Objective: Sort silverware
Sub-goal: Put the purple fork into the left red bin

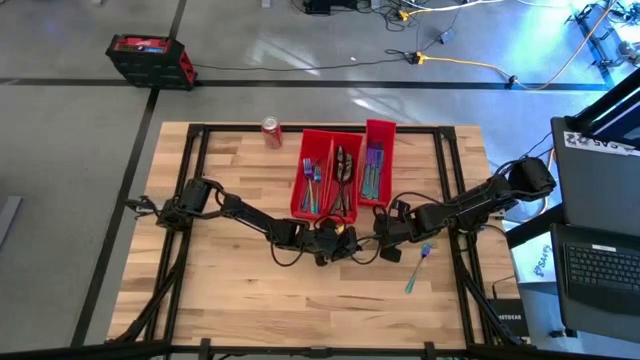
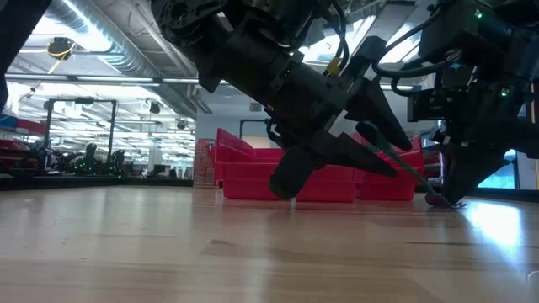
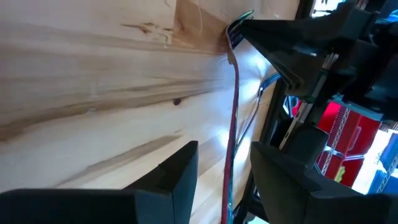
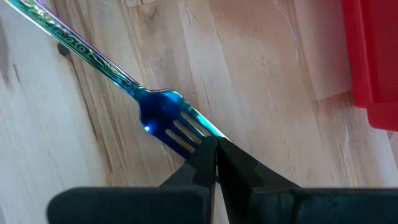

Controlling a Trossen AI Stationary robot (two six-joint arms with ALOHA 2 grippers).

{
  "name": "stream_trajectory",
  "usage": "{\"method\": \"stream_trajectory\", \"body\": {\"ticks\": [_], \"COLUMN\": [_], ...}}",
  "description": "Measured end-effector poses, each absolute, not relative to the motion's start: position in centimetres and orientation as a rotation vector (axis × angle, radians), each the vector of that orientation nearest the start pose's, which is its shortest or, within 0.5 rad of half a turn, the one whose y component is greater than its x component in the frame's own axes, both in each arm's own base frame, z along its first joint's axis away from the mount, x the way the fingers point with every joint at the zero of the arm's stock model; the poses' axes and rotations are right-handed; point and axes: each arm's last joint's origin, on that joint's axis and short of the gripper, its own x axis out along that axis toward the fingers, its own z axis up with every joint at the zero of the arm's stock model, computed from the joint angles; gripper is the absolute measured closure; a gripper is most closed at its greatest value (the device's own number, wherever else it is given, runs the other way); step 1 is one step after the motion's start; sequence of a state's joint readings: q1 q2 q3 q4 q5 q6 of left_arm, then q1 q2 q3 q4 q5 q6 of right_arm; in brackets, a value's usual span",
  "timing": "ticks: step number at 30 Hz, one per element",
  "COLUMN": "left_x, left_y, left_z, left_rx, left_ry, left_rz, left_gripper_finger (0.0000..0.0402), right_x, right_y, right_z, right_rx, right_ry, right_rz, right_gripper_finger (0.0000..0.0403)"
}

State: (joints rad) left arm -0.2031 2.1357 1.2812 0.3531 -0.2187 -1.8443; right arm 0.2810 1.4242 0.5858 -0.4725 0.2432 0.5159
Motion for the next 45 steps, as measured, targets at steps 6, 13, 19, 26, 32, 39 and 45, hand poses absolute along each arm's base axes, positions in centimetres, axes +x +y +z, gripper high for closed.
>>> {"method": "stream_trajectory", "body": {"ticks": [6, 13, 19, 26, 32, 39, 45], "left_x": [44.38, 44.40, 44.42, 44.46, 44.50, 44.50, 44.55], "left_y": [-8.39, -8.29, -8.17, -8.10, -7.98, -7.99, -7.90], "left_z": [13.51, 13.52, 13.52, 13.55, 13.57, 13.56, 13.63], "left_rx": [-1.692, -1.690, -1.685, -1.687, -1.694, -1.697, -1.687], "left_ry": [0.309, 0.302, 0.301, 0.298, 0.311, 0.315, 0.317], "left_rz": [0.461, 0.464, 0.465, 0.462, 0.453, 0.452, 0.439], "left_gripper_finger": [0.0265, 0.0276, 0.0340, 0.0385, 0.0384, 0.0382, 0.0382], "right_x": [20.80, 20.80, 20.80, 20.80, 20.80, 20.80, 20.80], "right_y": [5.28, 5.28, 5.28, 5.28, 5.27, 5.27, 5.27], "right_z": [13.00, 13.00, 13.00, 13.00, 13.00, 13.00, 13.00], "right_rx": [0.106, 0.106, 0.106, 0.105, 0.105, 0.106, 0.106], "right_ry": [1.226, 1.226, 1.226, 1.226, 1.226, 1.226, 1.225], "right_rz": [-0.290, -0.291, -0.291, -0.291, -0.291, -0.292, -0.293], "right_gripper_finger": [0.0403, 0.0403, 0.0403, 0.0403, 0.0403, 0.0403, 0.0403]}}
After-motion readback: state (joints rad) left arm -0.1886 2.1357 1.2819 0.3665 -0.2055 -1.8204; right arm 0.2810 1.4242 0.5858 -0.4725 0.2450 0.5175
